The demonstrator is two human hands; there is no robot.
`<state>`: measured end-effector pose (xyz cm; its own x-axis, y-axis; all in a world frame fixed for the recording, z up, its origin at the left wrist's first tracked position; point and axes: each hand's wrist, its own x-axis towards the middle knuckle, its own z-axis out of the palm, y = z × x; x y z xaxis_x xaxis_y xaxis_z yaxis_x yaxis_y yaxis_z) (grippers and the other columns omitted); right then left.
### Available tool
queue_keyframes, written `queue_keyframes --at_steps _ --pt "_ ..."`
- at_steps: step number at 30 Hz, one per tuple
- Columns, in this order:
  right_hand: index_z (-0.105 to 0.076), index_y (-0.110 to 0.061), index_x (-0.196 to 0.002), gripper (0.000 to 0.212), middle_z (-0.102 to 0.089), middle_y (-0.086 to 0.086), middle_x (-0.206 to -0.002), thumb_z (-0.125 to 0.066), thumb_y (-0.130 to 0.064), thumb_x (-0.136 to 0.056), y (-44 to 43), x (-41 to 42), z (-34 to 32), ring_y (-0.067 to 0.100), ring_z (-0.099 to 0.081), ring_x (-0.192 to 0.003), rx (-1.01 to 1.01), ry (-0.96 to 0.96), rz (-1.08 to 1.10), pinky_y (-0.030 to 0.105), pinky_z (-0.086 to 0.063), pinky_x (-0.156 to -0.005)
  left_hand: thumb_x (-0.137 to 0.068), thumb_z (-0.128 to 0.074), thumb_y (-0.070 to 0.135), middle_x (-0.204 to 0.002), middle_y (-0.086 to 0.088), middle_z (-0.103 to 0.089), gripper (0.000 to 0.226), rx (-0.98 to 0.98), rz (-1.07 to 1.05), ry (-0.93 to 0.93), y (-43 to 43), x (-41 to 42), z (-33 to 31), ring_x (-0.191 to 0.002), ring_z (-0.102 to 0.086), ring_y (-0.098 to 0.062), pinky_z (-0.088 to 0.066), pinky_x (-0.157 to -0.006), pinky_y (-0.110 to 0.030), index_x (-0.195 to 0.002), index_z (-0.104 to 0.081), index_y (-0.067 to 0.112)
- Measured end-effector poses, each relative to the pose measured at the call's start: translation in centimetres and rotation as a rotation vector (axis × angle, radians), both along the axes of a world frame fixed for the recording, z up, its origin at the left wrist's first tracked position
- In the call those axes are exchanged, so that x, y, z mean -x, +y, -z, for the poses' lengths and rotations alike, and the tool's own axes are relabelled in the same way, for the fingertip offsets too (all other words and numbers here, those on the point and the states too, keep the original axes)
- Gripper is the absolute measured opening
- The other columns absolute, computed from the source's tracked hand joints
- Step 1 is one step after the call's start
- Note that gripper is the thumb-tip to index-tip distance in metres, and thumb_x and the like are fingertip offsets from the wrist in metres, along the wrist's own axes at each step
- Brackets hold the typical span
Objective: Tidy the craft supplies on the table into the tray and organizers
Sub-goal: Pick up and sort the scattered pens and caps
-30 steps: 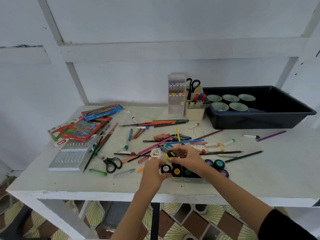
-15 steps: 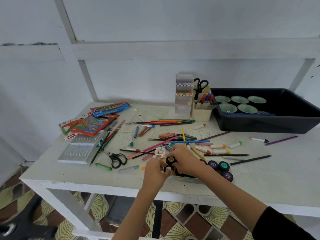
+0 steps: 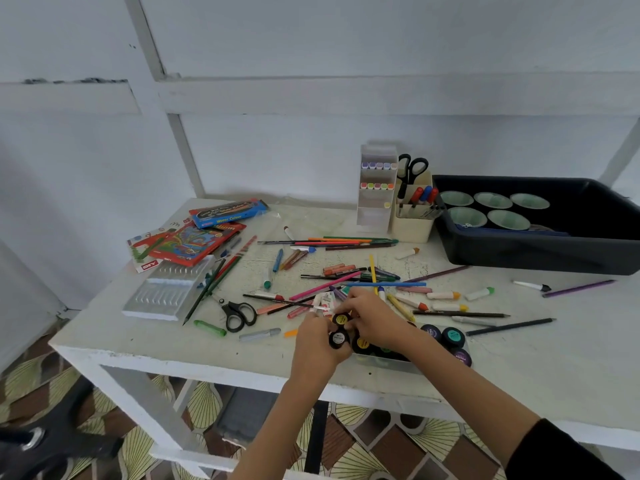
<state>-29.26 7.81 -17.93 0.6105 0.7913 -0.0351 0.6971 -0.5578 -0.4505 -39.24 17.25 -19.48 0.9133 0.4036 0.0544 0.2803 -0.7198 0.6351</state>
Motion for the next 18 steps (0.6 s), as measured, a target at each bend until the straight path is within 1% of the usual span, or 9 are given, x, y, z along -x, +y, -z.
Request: queue_keyframes --at_steps 1,2,4,6,8,10,13,16,18 --pt "-0.063 -0.01 -0.119 0.036 -0.048 0.008 -0.107 -0.061 0.002 -0.085 -0.2 -0.1 0.0 0.015 -0.043 -0.092 -0.011 -0.005 -0.011 0.02 -0.04 -0.077 -0.078 -0.071 0.02 -0.096 -0.004 -0.049 0.027 -0.009 0.002 0.009 0.0 0.0 -0.1 -0.083 -0.048 -0.015 -0.033 -0.058 -0.014 -0.101 -0.066 0.006" --pt "-0.063 -0.011 -0.119 0.037 -0.048 0.007 -0.108 -0.062 0.001 -0.084 -0.3 -0.1 0.0 0.015 -0.043 -0.093 -0.019 -0.012 -0.022 0.02 -0.04 -0.078 -0.079 -0.071 0.021 -0.094 -0.005 -0.051 0.027 -0.013 0.005 0.018 0.1 -0.1 -0.2 -0.083 -0.05 -0.016 -0.036 -0.059 -0.014 -0.101 -0.067 0.005" --pt "-0.062 -0.014 -0.122 0.038 -0.047 0.006 -0.11 -0.061 -0.001 -0.086 -0.4 -0.1 0.1 0.014 -0.041 -0.096 -0.004 -0.033 -0.041 0.021 -0.039 -0.081 -0.078 -0.074 0.023 -0.092 -0.007 -0.059 0.031 0.031 -0.007 0.031 0.5 -0.2 -0.1 -0.087 -0.057 -0.02 -0.044 -0.069 -0.023 -0.101 -0.068 0.003" --pt "-0.061 -0.017 -0.124 0.038 -0.048 0.006 -0.112 -0.06 -0.008 -0.088 -0.4 -0.2 0.1 0.018 -0.039 -0.101 0.059 -0.094 -0.059 0.027 -0.037 -0.086 -0.077 -0.076 0.023 -0.092 -0.01 -0.065 0.032 0.102 -0.024 0.017 0.9 -0.3 0.0 -0.085 -0.061 -0.02 -0.047 -0.073 -0.028 -0.1 -0.069 0.002" --pt "-0.06 -0.018 -0.126 0.039 -0.047 0.007 -0.114 -0.06 -0.01 -0.088 -0.3 -0.4 0.1 0.022 -0.038 -0.109 0.073 -0.063 -0.062 0.033 -0.036 -0.091 -0.078 -0.074 0.02 -0.094 -0.011 -0.067 0.031 0.129 -0.029 -0.005 1.2 -0.3 0.0 -0.085 -0.063 -0.02 -0.05 -0.077 -0.028 -0.102 -0.068 0.002" --pt "-0.057 -0.017 -0.129 0.042 -0.046 0.008 -0.118 -0.057 -0.006 -0.088 -0.5 -0.5 0.1 0.022 -0.038 -0.113 0.059 -0.016 -0.074 0.036 -0.038 -0.095 -0.081 -0.072 0.018 -0.097 -0.01 -0.067 0.028 0.133 -0.025 -0.02 1.2 -0.4 0.0 -0.087 -0.064 -0.02 -0.051 -0.079 -0.027 -0.104 -0.067 0.002" --pt "-0.053 -0.015 -0.129 0.042 -0.046 0.005 -0.113 -0.051 -0.003 -0.089 -1.0 -0.8 0.3 0.015 -0.043 -0.101 -0.042 0.032 -0.028 0.028 -0.043 -0.09 -0.086 -0.066 0.019 -0.098 -0.007 -0.066 0.022 0.112 -0.078 -0.091 1.2 -0.8 0.0 -0.085 -0.061 -0.016 -0.047 -0.077 -0.023 -0.104 -0.066 0.007" --pt "-0.059 -0.018 -0.119 0.032 -0.048 0.0 -0.104 -0.052 -0.006 -0.09 -1.0 -1.3 0.2 0.013 -0.05 -0.092 -0.181 0.072 0.05 0.021 -0.045 -0.082 -0.089 -0.061 0.02 -0.096 -0.003 -0.066 0.019 0.112 -0.134 -0.19 1.4 -1.8 -0.4 -0.08 -0.058 -0.009 -0.042 -0.072 -0.015 -0.104 -0.066 0.009" --pt "-0.063 -0.019 -0.114 0.028 -0.054 0.001 -0.105 -0.054 -0.008 -0.09 -0.9 -1.9 -0.1 0.01 -0.052 -0.087 -0.231 0.078 0.052 0.012 -0.044 -0.073 -0.089 -0.061 0.019 -0.092 -0.001 -0.066 0.018 0.126 -0.151 -0.245 1.8 -2.7 -1.1 -0.079 -0.057 -0.006 -0.041 -0.068 -0.01 -0.103 -0.067 0.01"
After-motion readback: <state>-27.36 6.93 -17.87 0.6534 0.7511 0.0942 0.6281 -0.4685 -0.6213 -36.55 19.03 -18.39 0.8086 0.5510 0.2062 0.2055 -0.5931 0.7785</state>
